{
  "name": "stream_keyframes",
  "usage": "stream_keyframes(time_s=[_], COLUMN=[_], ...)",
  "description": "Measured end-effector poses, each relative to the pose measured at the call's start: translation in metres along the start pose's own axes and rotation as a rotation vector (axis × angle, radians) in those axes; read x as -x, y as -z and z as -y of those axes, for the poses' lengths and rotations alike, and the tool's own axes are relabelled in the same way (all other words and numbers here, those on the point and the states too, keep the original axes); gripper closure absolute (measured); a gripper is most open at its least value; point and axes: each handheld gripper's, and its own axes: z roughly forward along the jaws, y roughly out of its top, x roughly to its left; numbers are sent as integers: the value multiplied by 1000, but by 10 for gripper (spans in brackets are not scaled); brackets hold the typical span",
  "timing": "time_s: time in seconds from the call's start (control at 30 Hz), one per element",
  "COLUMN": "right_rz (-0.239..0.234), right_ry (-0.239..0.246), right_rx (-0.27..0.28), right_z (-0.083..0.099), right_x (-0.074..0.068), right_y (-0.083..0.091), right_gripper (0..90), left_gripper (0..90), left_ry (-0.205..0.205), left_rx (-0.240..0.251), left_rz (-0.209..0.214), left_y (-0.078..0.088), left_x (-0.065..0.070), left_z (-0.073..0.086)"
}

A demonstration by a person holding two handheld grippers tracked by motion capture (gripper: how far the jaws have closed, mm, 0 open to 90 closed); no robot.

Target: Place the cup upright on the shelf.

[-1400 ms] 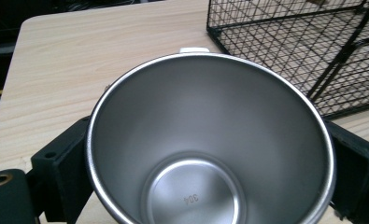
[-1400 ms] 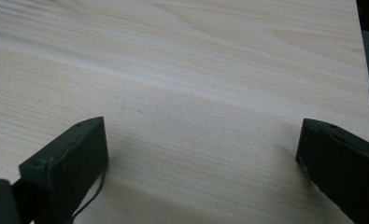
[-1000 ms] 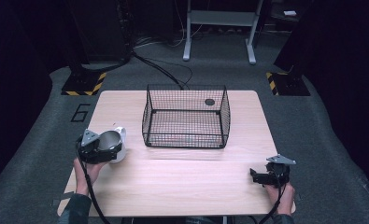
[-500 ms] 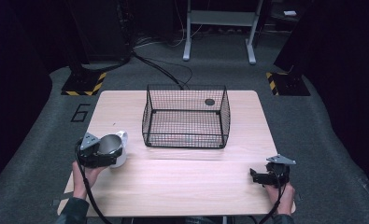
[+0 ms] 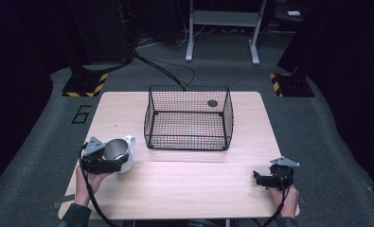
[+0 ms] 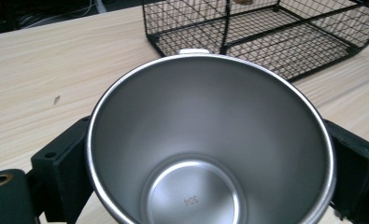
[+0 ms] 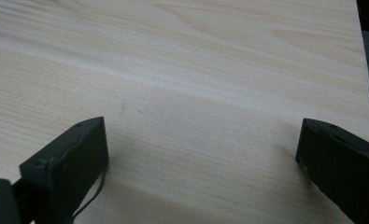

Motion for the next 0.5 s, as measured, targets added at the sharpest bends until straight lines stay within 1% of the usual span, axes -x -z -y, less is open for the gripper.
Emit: stream_keyframes(time_s=[0.13, 0.17, 0.2, 0.23, 0.37, 0.43, 0.47, 0.5], right_rz=[0, 0, 0, 0, 0, 0, 0, 0], right_ry=[0, -1, -1, -1, 0, 0, 0, -1], right_rx=[0, -1, -1, 0, -1, 3, -1, 4], right_z=[0, 0, 0, 0, 0, 0, 0, 0], right_x=[0, 0, 0, 0, 0, 0, 0, 0], right_y=[0, 0, 0, 0, 0, 0, 0, 0], right_gripper=[21, 21, 21, 21, 21, 21, 21, 21], left_gripper=[66, 66, 66, 66, 66, 66, 66, 66], left_ry=[-11, -10, -21, -22, -36, -41, -47, -46], left_rx=[-2, 10, -3, -4, 2, 8, -1, 0], left_rz=[20, 18, 27, 32, 48, 48, 57, 58], left_y=[1, 0, 1, 1, 2, 2, 2, 2], left_x=[5, 7, 8, 9, 14, 16, 17, 18], left_z=[-2, -2, -3, -3, -6, -6, -7, -7])
